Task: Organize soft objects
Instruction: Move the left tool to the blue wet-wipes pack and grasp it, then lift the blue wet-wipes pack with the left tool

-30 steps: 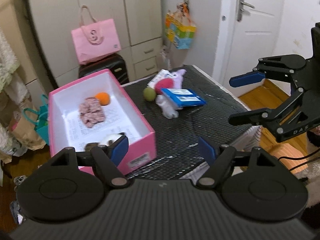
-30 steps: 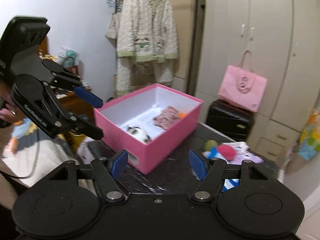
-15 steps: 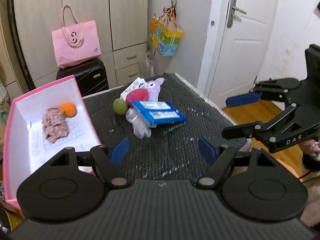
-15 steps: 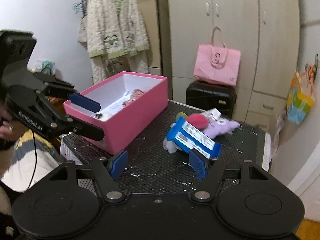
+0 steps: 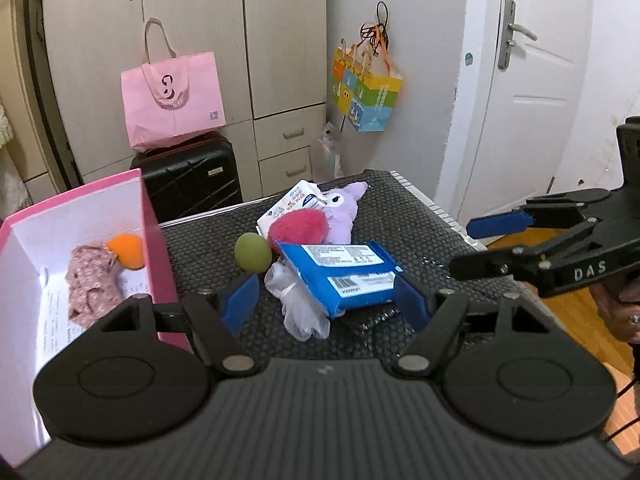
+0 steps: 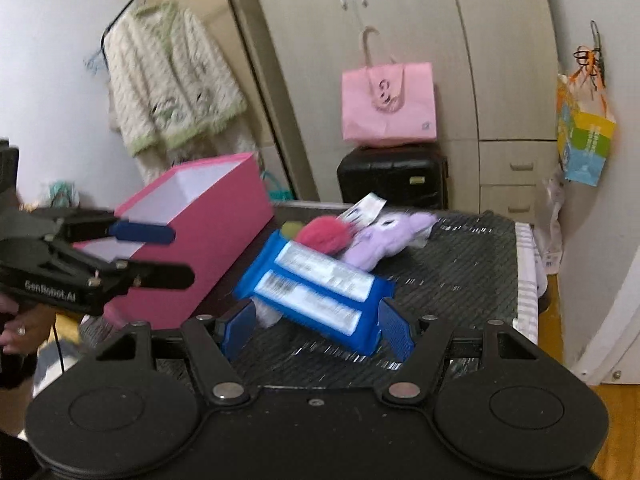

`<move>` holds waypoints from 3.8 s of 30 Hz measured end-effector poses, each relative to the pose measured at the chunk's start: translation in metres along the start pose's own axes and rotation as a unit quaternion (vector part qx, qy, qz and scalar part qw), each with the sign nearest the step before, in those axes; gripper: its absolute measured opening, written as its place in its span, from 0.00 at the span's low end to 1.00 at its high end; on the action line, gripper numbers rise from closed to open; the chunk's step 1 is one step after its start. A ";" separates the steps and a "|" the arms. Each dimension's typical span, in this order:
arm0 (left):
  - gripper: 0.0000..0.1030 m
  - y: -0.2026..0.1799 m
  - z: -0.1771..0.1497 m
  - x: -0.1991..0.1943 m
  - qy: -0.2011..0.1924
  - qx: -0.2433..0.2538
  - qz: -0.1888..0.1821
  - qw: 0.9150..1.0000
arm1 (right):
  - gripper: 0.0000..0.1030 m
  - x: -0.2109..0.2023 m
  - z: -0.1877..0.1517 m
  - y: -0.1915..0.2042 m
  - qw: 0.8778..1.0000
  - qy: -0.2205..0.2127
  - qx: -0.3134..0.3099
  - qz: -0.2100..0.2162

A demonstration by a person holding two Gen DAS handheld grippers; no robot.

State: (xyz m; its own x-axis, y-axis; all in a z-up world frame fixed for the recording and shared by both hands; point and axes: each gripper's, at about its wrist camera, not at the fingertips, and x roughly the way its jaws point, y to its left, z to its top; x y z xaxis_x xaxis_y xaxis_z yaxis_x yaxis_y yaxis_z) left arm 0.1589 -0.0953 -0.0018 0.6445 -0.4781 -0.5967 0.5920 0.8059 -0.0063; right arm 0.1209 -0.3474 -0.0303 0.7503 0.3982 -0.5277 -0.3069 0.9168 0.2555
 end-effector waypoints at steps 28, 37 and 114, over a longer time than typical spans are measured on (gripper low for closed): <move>0.25 -0.007 -0.030 0.076 0.019 -0.096 0.026 0.995 | 0.34 0.082 -0.029 -0.047 0.991 0.047 0.128 0.011; 0.26 -0.012 -0.033 0.054 -0.011 -0.094 -0.011 0.995 | 0.27 0.047 -0.026 -0.024 0.994 0.028 0.107 -0.009; 0.30 -0.035 -0.043 0.017 -0.003 -0.010 -0.037 0.999 | 0.44 0.031 -0.066 -0.035 0.983 0.023 0.160 0.082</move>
State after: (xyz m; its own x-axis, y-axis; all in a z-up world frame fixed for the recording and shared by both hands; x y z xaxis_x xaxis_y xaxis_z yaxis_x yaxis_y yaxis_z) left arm 0.1285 -0.1162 -0.0465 0.6021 -0.5385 -0.5894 0.6286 0.7749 -0.0659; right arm 0.1164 -0.3656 -0.1093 0.6760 0.5485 -0.4922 -0.2174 0.7866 0.5780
